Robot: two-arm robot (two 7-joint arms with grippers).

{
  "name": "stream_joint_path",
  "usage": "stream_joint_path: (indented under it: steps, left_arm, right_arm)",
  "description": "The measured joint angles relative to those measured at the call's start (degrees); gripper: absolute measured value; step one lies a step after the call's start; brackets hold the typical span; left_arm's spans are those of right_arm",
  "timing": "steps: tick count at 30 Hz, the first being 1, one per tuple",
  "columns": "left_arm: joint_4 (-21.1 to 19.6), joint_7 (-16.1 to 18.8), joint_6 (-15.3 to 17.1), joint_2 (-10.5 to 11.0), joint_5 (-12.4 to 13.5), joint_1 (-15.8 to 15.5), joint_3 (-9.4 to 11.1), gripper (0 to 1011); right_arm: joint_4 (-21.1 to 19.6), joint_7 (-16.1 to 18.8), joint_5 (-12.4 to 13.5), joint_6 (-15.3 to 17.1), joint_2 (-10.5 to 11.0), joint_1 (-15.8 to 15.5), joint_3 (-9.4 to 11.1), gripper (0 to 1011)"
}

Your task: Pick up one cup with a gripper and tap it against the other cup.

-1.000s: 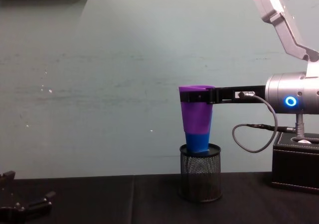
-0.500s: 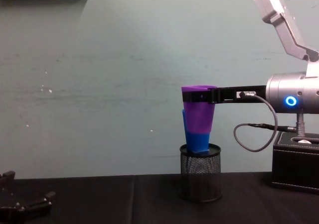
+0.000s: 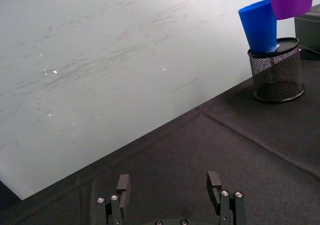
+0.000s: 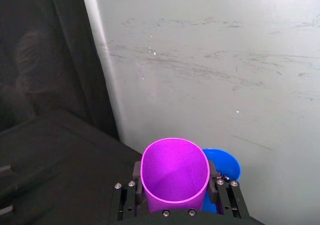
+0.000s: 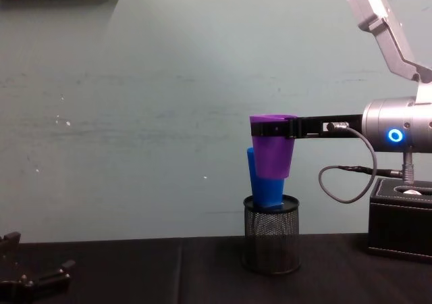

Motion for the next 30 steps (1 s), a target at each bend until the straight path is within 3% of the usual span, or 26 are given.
stream_joint_path:
  steps: [30]
  left_arm:
    - [0.0, 0.0, 0.0, 0.0, 0.0, 0.0, 0.0, 1000]
  right_arm:
    - [3.7, -0.2, -1.5, -0.9, -2.1, 1.9, 0.8, 715]
